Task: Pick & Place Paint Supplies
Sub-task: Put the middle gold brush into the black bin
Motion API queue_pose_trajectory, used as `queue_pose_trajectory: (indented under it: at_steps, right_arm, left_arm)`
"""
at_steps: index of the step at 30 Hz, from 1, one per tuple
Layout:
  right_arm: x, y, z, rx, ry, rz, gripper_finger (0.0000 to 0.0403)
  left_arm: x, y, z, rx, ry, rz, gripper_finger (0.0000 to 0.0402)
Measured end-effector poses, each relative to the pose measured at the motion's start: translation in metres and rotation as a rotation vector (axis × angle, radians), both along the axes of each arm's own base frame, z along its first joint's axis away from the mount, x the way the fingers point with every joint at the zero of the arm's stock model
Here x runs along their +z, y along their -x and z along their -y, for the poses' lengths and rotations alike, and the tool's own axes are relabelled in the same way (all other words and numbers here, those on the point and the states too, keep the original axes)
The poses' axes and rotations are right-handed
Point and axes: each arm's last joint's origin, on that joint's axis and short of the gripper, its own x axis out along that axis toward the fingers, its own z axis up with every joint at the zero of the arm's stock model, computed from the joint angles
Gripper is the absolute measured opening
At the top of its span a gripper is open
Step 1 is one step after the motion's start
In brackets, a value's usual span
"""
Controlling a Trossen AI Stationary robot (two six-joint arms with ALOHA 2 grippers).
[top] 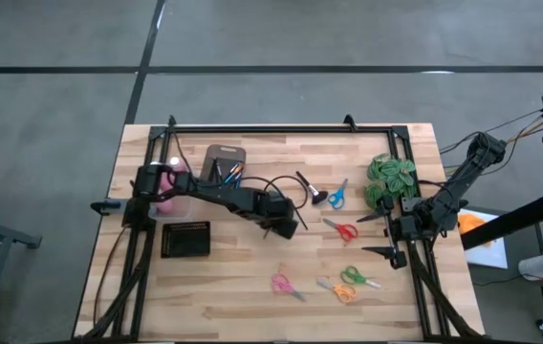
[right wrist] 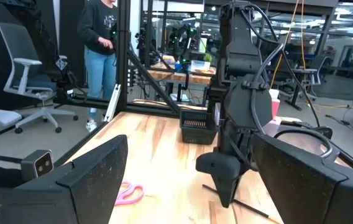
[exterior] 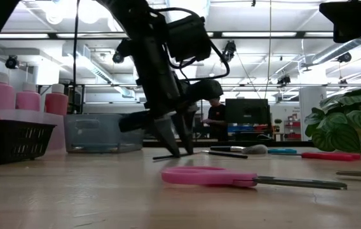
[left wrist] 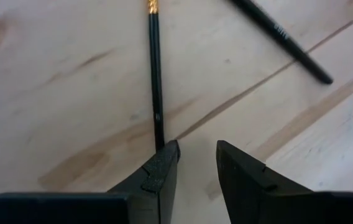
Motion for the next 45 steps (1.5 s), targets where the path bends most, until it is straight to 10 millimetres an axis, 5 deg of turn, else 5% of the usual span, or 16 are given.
queue_pose_trajectory:
  at_steps: [19,24,45]
  right_arm:
    - [0.000,0.000,0.000,0.000,0.002,0.000,0.0341]
    - [0.000,0.000,0.000,0.000,0.002,0.000,0.0341]
    - [0.000,0.000,0.000,0.000,0.001,0.000,0.0341]
  left_arm:
    - [0.043,0.015,0.000,-0.261,-0.193,0.014,0.0118]
    - [0.035,0.017,0.000,-0.453,-0.260,-0.023,0.0118]
    - [-0.002,0.036,-0.001,-0.434,-0.286,0.014,0.0118]
